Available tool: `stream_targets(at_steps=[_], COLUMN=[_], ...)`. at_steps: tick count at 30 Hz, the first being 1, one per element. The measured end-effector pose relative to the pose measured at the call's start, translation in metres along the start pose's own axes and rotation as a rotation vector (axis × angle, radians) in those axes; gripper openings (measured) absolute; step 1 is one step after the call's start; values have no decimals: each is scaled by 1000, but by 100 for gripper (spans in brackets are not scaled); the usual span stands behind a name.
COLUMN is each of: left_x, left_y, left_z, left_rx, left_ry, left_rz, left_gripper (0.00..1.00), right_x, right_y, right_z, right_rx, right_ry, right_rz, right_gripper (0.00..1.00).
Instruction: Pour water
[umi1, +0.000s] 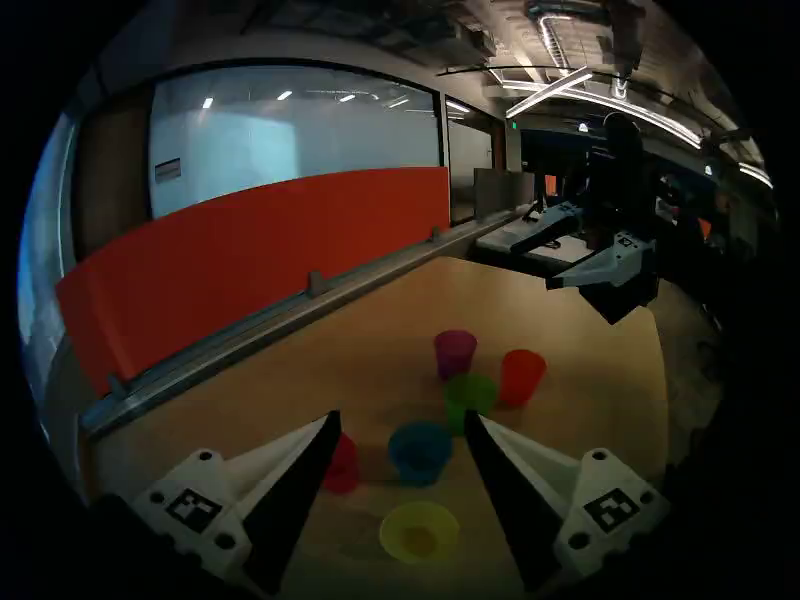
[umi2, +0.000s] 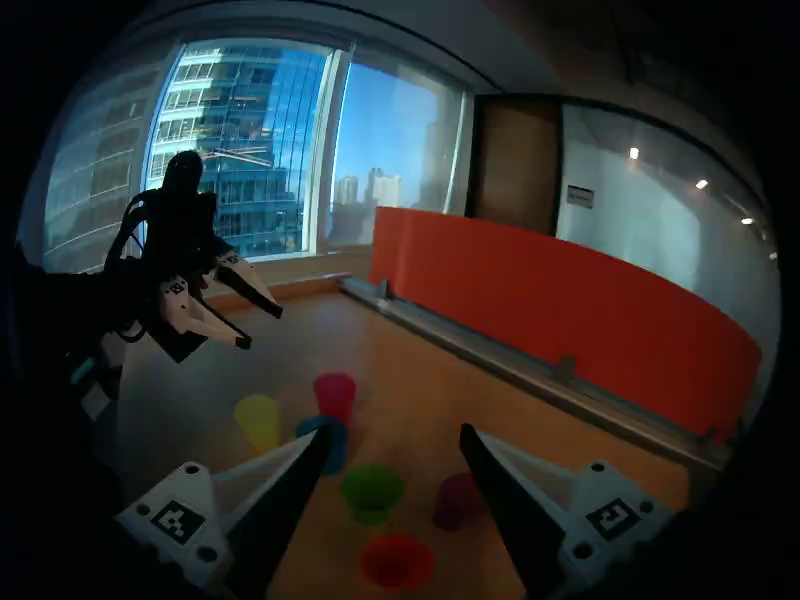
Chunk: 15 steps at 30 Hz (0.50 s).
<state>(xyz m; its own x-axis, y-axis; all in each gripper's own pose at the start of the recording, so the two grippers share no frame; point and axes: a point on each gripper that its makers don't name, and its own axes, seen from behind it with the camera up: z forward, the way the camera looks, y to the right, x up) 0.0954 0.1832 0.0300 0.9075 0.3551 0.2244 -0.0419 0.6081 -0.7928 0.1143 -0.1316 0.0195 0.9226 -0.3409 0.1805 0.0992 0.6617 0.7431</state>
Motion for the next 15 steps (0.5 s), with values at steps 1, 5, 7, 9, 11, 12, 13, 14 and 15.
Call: stream_targets(at_steps=[1, 5, 7, 9, 11, 12, 13, 14, 15], left_x=[-3, -15, -21, -28, -33, -37, -40, -43, -46], left_y=[0, 0, 0, 0, 0, 0, -1, -1, -1], left_z=[2, 10, 14, 17, 20, 22, 24, 26, 28], left_rx=[-4, -20, -27, -35, -42, -45, -48, -51, -55], left_ry=[-9, -47, -67, -88, -106, -117, -127, -138, -149], left_rz=[2, 11, 16, 21, 25, 26, 27, 28, 29], left_gripper=[91, 91, 91, 91, 91, 91, 91, 91, 91], right_x=[-3, -12, -18, -25, -31, -34, -38, -41, -45], right_y=[0, -2, -2, -1, -1, -1, -1, -2, -2], right_z=[2, 9, 12, 16, 20, 22, 24, 26, 29], right_rx=[4, 21, 28, 35, 41, 44, 48, 51, 56], right_ry=[-9, -39, -57, -76, -95, -106, -116, -125, -134], right_rz=[-2, -8, -9, -11, -12, -13, -13, -13, -13], right_gripper=[100, 100, 100, 100, 100, 100, 100, 100, 100])
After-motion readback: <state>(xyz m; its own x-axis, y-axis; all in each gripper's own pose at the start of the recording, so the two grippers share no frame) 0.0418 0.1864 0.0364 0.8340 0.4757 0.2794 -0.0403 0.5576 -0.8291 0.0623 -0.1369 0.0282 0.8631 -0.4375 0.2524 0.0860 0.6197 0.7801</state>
